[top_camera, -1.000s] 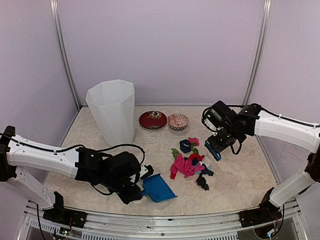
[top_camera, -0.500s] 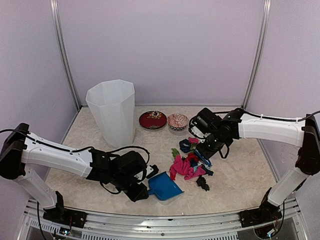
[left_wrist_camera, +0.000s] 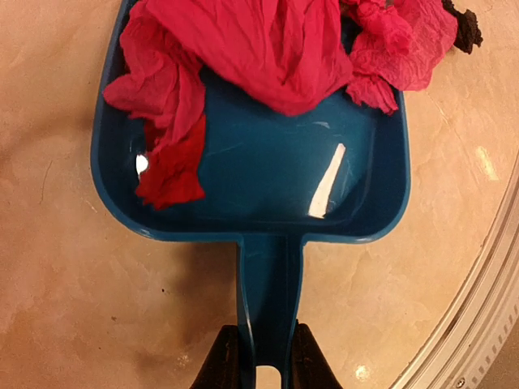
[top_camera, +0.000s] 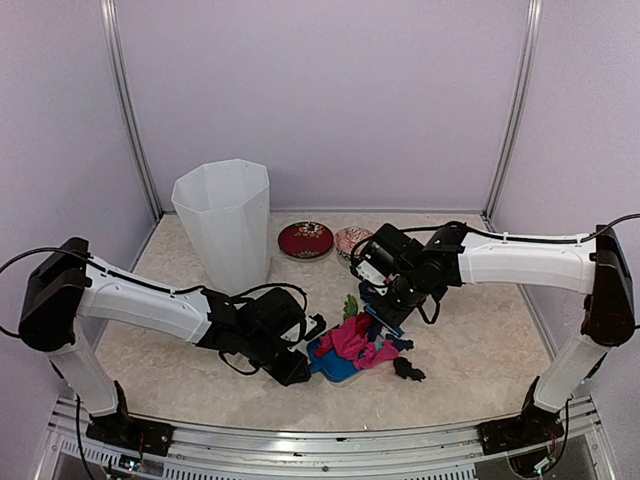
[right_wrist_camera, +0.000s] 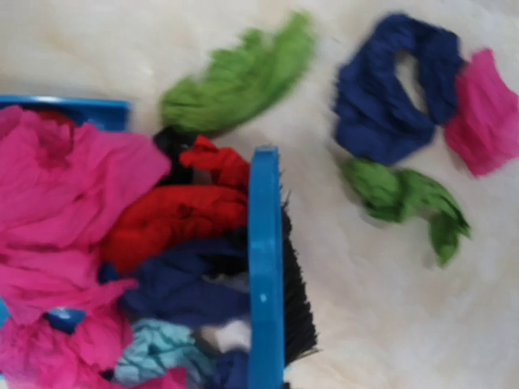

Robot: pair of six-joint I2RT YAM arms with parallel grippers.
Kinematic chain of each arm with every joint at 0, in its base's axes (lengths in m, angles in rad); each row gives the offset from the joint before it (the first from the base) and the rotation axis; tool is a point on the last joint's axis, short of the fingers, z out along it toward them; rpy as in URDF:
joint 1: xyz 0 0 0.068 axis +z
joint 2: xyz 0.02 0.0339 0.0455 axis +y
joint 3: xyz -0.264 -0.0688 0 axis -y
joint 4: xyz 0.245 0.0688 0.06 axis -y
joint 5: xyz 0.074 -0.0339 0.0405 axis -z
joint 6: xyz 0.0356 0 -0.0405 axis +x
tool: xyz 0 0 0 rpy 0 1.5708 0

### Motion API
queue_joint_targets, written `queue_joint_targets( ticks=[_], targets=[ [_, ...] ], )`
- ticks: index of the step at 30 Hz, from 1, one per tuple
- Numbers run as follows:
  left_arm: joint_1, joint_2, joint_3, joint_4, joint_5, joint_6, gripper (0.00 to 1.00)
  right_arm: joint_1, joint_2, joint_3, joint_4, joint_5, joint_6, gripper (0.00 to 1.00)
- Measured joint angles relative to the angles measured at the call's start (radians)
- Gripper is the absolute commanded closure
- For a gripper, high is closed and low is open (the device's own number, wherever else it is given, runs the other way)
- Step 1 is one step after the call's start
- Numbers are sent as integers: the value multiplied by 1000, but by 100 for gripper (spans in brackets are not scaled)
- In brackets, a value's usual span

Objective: Sweep away the paper scraps from the table
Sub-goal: Sweep the paper scraps into the dustpan.

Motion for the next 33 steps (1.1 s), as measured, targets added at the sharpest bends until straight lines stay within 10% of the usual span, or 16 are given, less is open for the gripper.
queue_joint_targets(
  ticks=[33],
  targets=[
    [7, 23, -21, 93, -15, -4, 100, -23, -23, 114, 68, 150, -108, 100]
  ],
)
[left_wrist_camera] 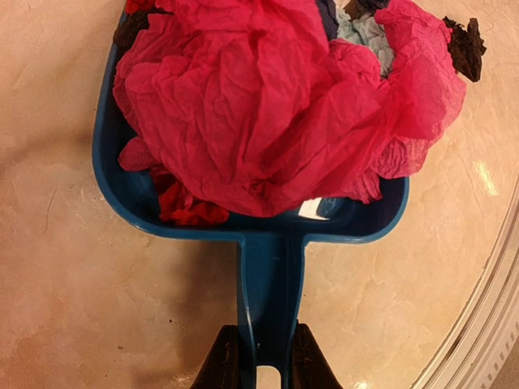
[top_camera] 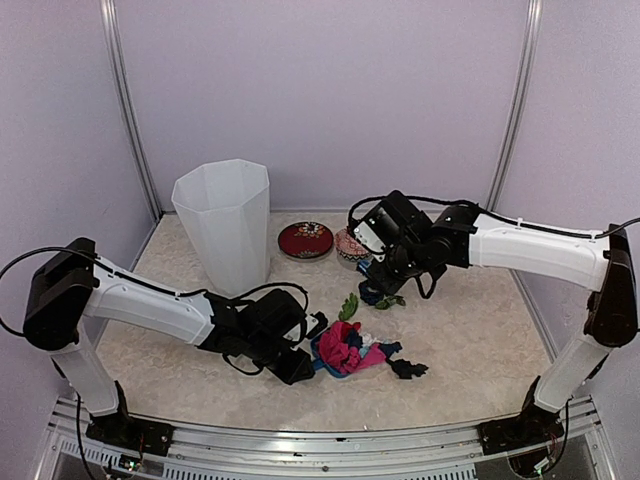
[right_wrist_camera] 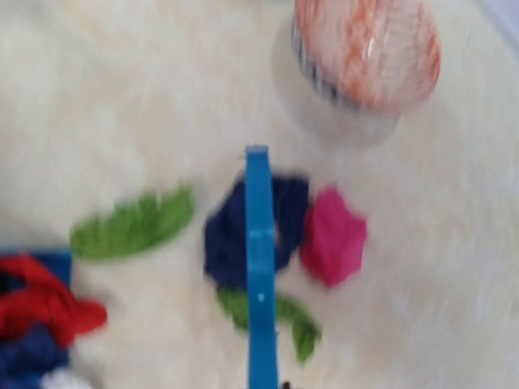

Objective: Sweep away the paper scraps from the table
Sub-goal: Sweep the paper scraps into the dustpan.

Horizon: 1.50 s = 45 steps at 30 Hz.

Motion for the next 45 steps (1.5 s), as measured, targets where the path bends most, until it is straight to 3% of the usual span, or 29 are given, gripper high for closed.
queue_joint_targets(
  ticks=[9, 17, 35, 45],
  targets=[
    [17, -25, -10, -5, -4, -18, 100, -19, 142, 78, 234, -95, -143, 100],
    [18, -48, -20, -25, -4, -39, 100, -41, 243, 76, 278, -114, -238, 100],
    [19, -49, -10, -71, -4, -52, 100, 37, 96, -54, 235, -222, -134, 100],
    [27, -33, -32, -5, -4, -52, 100, 80, 36, -78, 159, -272, -50, 100]
  ],
)
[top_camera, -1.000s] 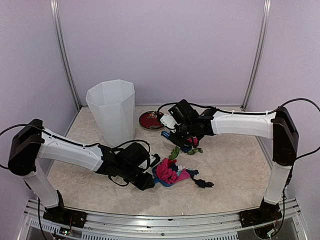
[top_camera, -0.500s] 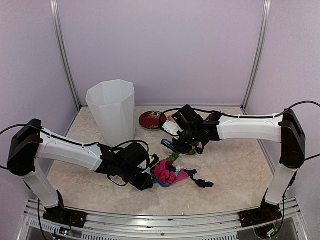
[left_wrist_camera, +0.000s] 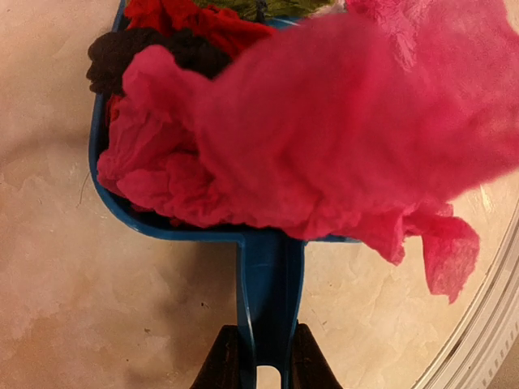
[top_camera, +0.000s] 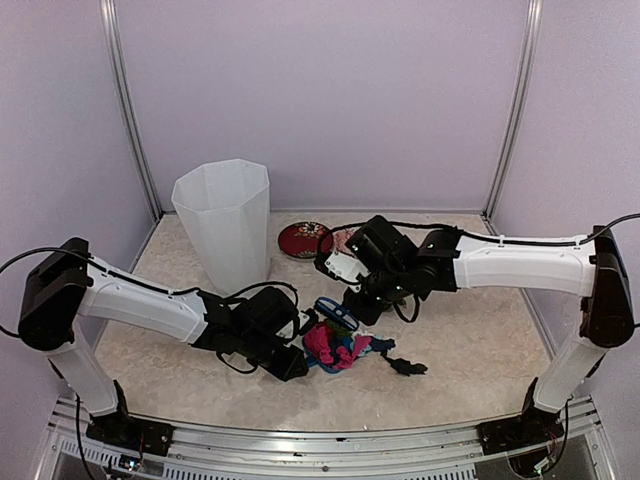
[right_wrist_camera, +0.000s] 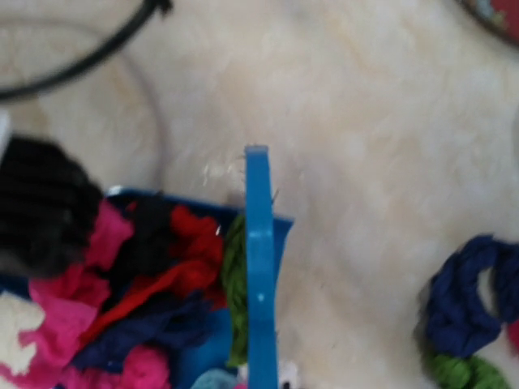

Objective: Sweep away the paper scraps from the table
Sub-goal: Sweep the paper scraps into the dustpan.

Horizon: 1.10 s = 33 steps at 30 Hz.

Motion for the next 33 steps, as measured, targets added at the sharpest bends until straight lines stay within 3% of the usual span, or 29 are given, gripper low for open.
queue_joint_targets(
  ticks=[11, 33],
  targets=[
    [2, 0, -63, 134, -27, 0, 100, 6, -50, -24, -53, -12, 60, 100],
    [-23, -17, -198, 368, -158, -13, 100, 6, -217, -57, -66, 258, 148, 100]
  ],
)
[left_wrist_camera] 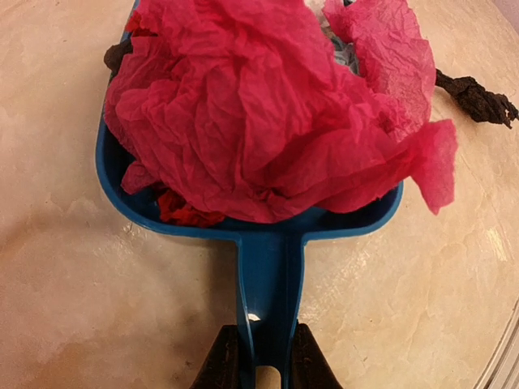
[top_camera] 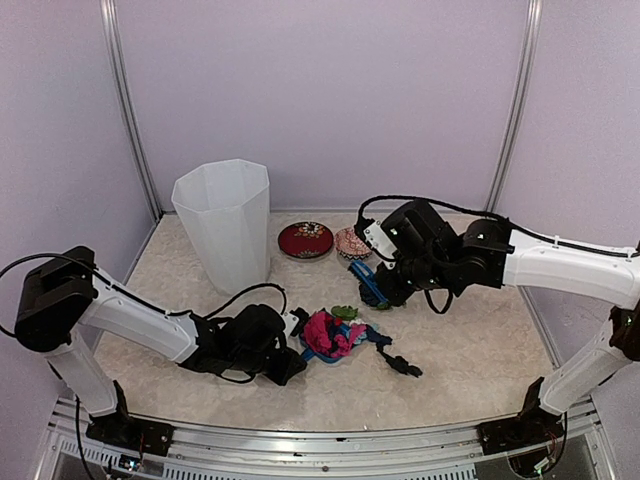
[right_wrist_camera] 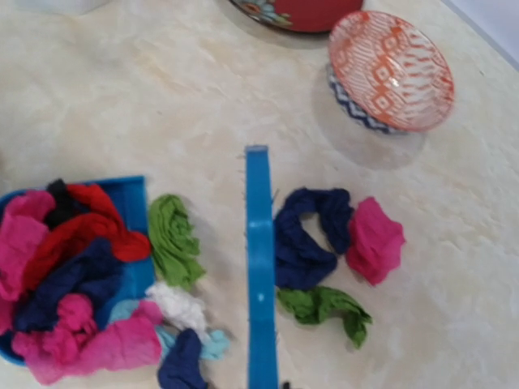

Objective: Sweep away the paper scraps from the table
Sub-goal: Sweep the paper scraps into the dustpan.

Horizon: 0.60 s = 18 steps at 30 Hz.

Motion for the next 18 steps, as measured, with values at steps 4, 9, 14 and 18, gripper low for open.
queue_joint_targets(
  ticks=[4, 9, 14, 18],
  targets=[
    [-8, 0, -10, 16, -31, -3, 100, 0, -19, -26, -1, 20, 12, 100],
    [-25, -13, -21, 16, -82, -6, 100, -1, -20, -48, 2, 34, 22, 100],
    [-32, -50, -36, 2, -116, -10, 100, -9, -21, -65, 4, 40, 30, 100],
    [-34, -83, -36, -20, -134, -13, 100, -19, -27, -78, 5, 42, 34, 100]
  ],
)
